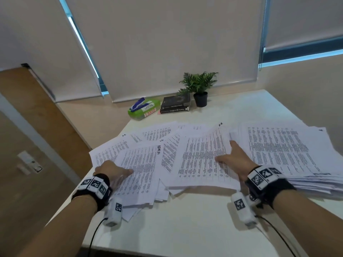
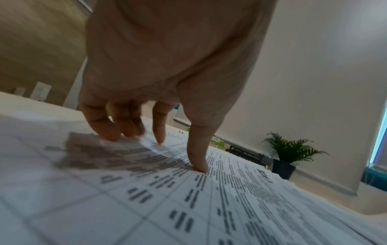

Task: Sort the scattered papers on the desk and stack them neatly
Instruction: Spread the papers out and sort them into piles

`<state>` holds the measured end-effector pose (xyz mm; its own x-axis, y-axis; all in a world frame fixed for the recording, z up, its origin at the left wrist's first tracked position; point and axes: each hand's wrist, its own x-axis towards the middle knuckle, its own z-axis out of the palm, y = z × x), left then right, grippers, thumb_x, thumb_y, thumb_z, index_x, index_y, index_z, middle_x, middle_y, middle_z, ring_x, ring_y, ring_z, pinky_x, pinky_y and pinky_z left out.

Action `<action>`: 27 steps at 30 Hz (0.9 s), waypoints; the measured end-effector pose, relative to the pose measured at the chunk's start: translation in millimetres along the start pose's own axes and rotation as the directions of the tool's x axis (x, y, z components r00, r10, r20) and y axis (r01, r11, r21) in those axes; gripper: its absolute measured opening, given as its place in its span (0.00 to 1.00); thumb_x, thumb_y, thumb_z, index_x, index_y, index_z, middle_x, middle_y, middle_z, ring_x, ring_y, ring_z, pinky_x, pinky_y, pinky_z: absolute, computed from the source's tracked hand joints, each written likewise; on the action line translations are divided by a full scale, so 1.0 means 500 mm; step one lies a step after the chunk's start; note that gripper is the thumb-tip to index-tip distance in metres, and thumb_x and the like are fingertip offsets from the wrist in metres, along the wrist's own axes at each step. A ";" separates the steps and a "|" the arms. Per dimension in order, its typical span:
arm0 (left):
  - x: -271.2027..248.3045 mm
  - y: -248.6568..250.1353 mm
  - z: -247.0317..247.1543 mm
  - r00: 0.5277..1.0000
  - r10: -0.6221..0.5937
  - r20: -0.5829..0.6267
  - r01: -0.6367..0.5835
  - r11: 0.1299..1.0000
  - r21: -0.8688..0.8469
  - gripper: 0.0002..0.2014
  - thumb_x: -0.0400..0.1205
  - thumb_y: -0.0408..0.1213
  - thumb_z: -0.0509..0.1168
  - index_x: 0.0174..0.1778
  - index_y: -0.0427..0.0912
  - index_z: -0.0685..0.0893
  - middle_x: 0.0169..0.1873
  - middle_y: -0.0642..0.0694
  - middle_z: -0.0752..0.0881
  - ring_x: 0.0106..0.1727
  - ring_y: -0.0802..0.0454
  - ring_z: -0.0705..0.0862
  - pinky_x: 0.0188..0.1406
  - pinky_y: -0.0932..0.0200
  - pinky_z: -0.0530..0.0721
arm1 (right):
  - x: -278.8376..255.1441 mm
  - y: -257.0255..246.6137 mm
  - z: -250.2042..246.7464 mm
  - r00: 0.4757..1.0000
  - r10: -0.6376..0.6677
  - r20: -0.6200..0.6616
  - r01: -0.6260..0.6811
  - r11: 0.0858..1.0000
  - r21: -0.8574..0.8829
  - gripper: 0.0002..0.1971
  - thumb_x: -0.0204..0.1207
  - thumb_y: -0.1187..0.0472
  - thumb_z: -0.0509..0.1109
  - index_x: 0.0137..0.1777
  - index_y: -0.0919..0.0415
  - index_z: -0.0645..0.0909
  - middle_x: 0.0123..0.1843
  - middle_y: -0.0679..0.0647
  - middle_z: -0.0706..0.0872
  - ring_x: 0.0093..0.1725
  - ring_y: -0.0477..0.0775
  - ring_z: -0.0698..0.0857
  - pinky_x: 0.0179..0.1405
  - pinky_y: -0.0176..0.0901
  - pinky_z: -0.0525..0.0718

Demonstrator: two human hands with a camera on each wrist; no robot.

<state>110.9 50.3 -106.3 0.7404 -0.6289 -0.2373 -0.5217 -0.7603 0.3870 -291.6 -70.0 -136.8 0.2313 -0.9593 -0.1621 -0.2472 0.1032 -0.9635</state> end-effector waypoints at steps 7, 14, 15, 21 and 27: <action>-0.010 0.017 -0.004 0.999 0.031 0.037 -0.028 0.996 -0.088 0.33 0.70 0.50 0.88 0.54 0.29 0.81 0.50 0.34 0.87 0.47 0.39 0.85 0.38 0.55 0.79 | -0.007 -0.003 -0.003 1.000 0.005 -0.004 -0.006 0.999 -0.046 0.48 0.80 0.66 0.78 0.92 0.60 0.50 0.90 0.60 0.63 0.87 0.63 0.65 0.84 0.56 0.66; -0.016 0.042 -0.023 0.934 0.196 -0.298 -0.283 0.917 -0.283 0.21 0.79 0.53 0.77 0.53 0.37 0.92 0.45 0.43 0.94 0.47 0.39 0.92 0.52 0.40 0.93 | -0.007 0.001 -0.001 1.000 -0.007 -0.016 0.006 1.000 -0.030 0.51 0.78 0.68 0.80 0.93 0.53 0.50 0.91 0.56 0.60 0.88 0.61 0.64 0.85 0.57 0.64; -0.026 0.058 -0.039 0.911 0.210 -0.356 -0.341 0.868 -0.361 0.20 0.79 0.53 0.76 0.54 0.38 0.93 0.44 0.43 0.94 0.47 0.39 0.93 0.53 0.36 0.93 | -0.005 0.001 -0.002 1.000 -0.019 -0.010 0.019 1.000 -0.004 0.53 0.77 0.69 0.80 0.93 0.50 0.48 0.92 0.55 0.58 0.89 0.60 0.62 0.85 0.57 0.64; -0.125 0.184 -0.086 0.908 0.197 -0.369 -0.418 0.421 -0.805 0.07 0.86 0.41 0.75 0.52 0.42 0.88 0.42 0.44 0.91 0.47 0.45 0.92 0.54 0.47 0.91 | -0.006 -0.002 -0.004 0.998 -0.053 0.029 0.055 0.998 -0.040 0.40 0.76 0.70 0.80 0.86 0.51 0.70 0.86 0.49 0.71 0.84 0.57 0.71 0.83 0.57 0.70; -0.197 0.244 0.039 0.942 0.336 0.011 -0.187 0.550 -0.814 0.27 0.82 0.32 0.78 0.76 0.33 0.79 0.67 0.34 0.90 0.64 0.36 0.91 0.65 0.32 0.89 | -0.009 -0.023 0.001 0.997 0.063 0.043 -0.067 0.993 0.101 0.28 0.84 0.40 0.69 0.72 0.62 0.85 0.72 0.56 0.87 0.75 0.61 0.82 0.78 0.55 0.75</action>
<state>-34.0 16.0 -53.1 0.5171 -0.8497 -0.1026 -0.0804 -0.1676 0.9826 -289.4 -66.6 -125.1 0.2558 -0.9387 -0.2311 -0.1658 0.1929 -0.9671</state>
